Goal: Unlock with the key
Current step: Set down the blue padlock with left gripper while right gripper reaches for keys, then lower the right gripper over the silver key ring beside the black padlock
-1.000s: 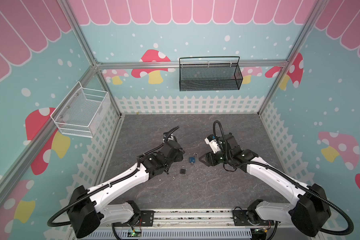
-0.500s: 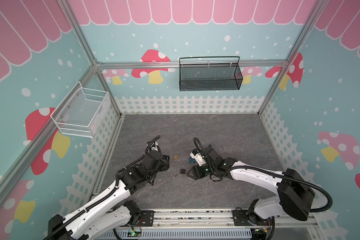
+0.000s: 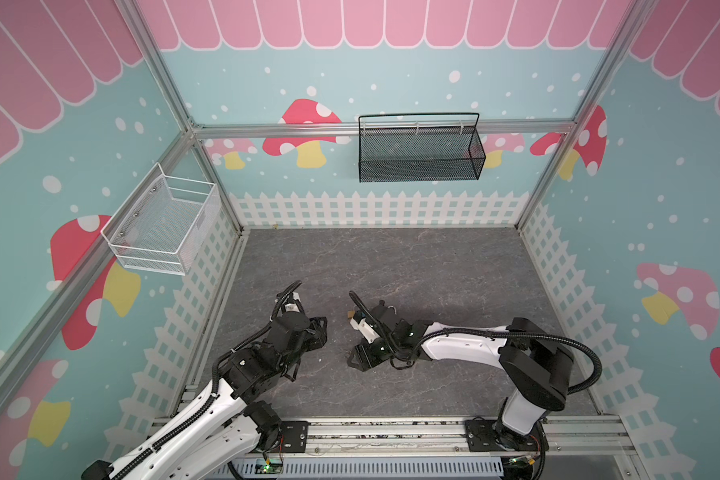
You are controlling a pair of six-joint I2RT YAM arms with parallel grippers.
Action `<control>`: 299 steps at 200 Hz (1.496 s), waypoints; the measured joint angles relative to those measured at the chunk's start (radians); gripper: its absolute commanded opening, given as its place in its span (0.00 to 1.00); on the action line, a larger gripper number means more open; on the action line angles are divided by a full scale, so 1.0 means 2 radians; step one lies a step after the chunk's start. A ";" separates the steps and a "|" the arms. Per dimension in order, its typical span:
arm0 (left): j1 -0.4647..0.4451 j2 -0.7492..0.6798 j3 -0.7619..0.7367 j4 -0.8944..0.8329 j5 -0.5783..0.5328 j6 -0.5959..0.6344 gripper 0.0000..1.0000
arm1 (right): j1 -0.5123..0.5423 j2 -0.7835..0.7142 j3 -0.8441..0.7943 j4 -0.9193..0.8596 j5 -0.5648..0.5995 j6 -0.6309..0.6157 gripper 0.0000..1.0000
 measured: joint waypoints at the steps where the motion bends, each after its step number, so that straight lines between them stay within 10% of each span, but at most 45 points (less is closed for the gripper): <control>1: 0.000 0.000 0.000 0.000 0.000 0.000 0.55 | 0.000 0.001 0.001 0.000 0.000 0.000 0.65; 299: 0.026 -0.074 -0.007 -0.056 -0.024 -0.045 0.54 | 0.030 0.128 0.169 -0.127 0.094 -0.111 0.59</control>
